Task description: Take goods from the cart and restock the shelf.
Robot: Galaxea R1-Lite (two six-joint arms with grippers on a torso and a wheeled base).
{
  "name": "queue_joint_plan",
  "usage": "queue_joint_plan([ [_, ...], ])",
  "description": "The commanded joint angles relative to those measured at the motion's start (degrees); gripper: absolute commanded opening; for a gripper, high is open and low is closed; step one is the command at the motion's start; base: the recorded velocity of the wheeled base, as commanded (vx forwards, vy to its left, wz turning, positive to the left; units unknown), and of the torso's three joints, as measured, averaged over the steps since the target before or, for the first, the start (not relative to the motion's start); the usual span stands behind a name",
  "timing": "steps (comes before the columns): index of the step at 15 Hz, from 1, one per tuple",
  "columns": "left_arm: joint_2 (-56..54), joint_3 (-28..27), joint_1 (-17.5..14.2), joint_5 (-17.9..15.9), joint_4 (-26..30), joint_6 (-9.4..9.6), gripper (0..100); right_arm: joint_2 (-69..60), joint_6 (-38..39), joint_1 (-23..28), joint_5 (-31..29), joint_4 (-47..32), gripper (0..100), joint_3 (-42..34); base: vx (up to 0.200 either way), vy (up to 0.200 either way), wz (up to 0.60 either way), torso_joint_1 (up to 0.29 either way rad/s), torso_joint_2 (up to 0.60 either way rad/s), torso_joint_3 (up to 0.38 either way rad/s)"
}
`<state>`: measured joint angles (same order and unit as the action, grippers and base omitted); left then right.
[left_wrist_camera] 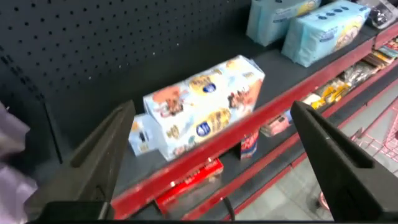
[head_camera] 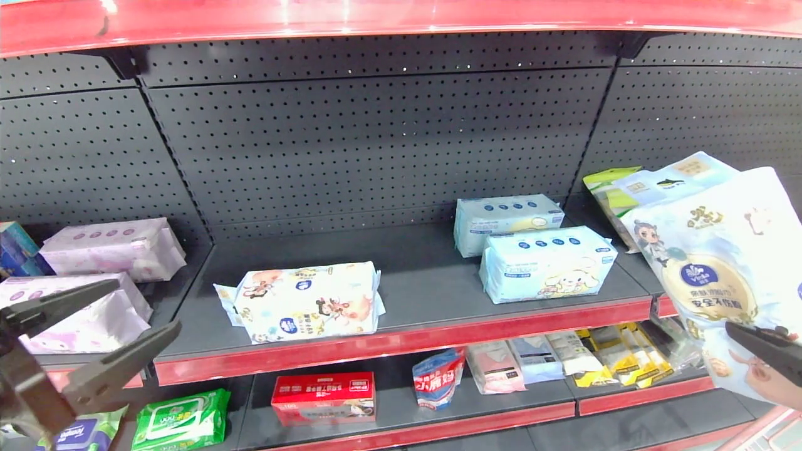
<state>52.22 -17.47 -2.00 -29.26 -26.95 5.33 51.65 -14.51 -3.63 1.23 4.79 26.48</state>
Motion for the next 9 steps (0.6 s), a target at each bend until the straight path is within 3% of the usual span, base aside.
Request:
queue_joint_plan([
  [1,-22.78,-1.52,-0.02,1.04,18.60,2.58,100,-1.20,-0.08,-0.23,0.17,-0.04,0,0.07,0.000,0.000,0.00,0.000,0.00,0.000],
  [2,-27.88,-3.45,-0.37,1.48,26.07,2.93,100,-1.11,-0.08,-0.23,0.17,-0.04,0,0.15,0.000,0.000,0.00,0.000,0.00,0.000],
  [4,-32.54,-6.26,-0.90,5.70,34.16,3.11,100,-0.94,-0.08,-0.23,0.17,0.13,0,0.15,0.000,0.000,0.00,0.000,0.00,0.000],
  [5,-33.50,-6.88,-0.90,13.35,34.78,3.11,100,-0.67,-0.17,-0.23,0.17,0.22,0,0.24,0.000,0.000,0.00,0.000,0.00,0.000],
  [6,-33.50,-6.96,-0.99,17.04,34.69,3.11,100,-0.59,-0.17,-0.23,0.26,0.22,0,0.33,0.000,0.000,0.00,0.000,0.00,0.000],
  [7,-34.47,-7.23,-0.81,24.69,34.34,3.11,100,-0.50,-0.70,-0.23,0.44,0.22,0,0.24,0.000,0.000,0.00,0.000,0.00,0.000],
  [9,-35.96,-7.14,-0.81,27.94,34.69,3.11,100,-1.29,-2.46,-0.23,0.35,0.22,0,0.33,0.000,0.000,0.00,0.000,0.00,0.000],
])
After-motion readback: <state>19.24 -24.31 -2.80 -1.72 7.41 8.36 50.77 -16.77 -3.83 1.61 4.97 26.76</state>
